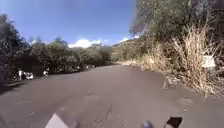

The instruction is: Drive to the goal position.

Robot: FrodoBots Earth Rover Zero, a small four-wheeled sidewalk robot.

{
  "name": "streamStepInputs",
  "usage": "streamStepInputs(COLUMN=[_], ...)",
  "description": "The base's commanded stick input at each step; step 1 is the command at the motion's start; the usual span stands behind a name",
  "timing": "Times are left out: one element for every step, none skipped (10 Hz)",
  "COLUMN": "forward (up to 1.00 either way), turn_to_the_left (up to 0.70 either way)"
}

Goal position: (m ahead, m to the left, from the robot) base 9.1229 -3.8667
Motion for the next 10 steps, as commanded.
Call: streamStepInputs(forward=[0.50, 0.50, 0.50, 0.50, 0.50, 0.50, 0.50, 0.50, 0.50, 0.50], turn_to_the_left=[-0.50, -0.50, -0.50, -0.50, -0.50, 0.00, 0.00, 0.00, 0.00, 0.00])
